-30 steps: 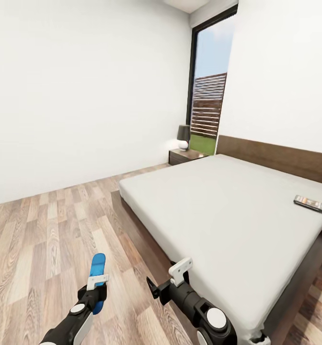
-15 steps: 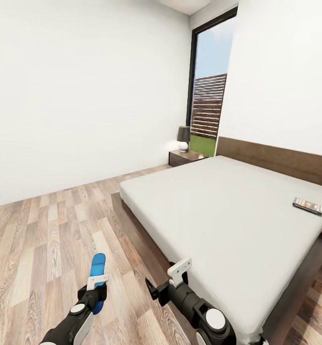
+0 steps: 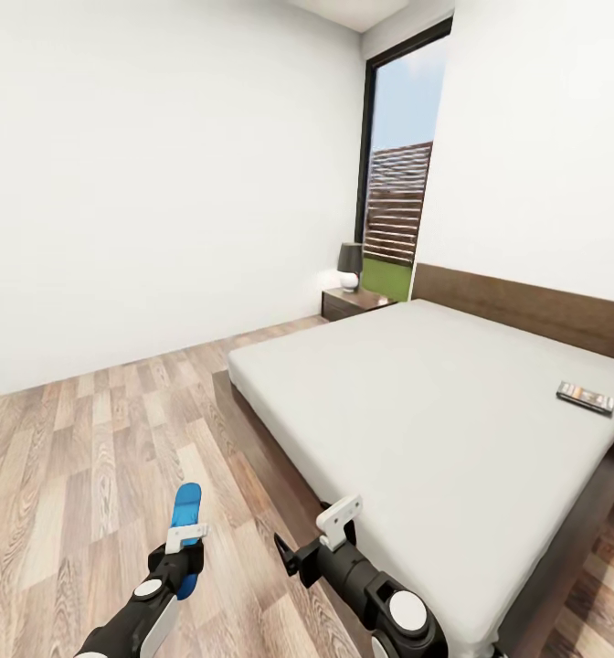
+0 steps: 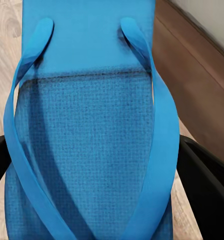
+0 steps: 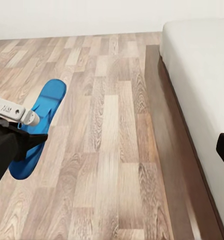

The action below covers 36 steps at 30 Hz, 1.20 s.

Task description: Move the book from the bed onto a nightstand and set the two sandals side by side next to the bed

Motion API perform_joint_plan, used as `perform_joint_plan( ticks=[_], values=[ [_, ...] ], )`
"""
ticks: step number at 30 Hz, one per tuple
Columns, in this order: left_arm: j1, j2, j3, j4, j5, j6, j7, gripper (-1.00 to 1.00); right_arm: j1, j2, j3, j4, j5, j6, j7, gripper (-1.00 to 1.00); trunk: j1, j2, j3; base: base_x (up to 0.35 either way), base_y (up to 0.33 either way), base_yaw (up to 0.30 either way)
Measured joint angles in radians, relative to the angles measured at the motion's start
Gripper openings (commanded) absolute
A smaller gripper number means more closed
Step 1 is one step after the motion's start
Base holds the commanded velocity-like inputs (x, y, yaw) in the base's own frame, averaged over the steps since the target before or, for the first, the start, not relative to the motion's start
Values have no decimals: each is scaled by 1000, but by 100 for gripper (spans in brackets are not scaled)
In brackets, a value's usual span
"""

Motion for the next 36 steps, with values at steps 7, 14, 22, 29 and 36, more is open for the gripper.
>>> perform_joint_plan(
  ticks=[7,14,22,29,36],
  values=[
    [0,0,0,0,0,0,0,-100,0,1,1,2,0,0,0,100,-27,49,22,0,0,0],
    [0,0,0,0,0,0,0,-100,0,2,1,5,0,0,0,100,-54,98,44,0,0,0],
    [0,0,0,0,0,0,0,-100,0,3,1,8,0,0,0,100,-84,154,69,0,0,0],
    [0,0,0,0,0,0,0,-100,0,3,1,8,0,0,-1,100,-111,203,91,0,0,0],
    [0,0,0,0,0,0,0,-100,0,3,1,8,0,0,-1,100,-138,252,113,0,0,0]
  ],
)
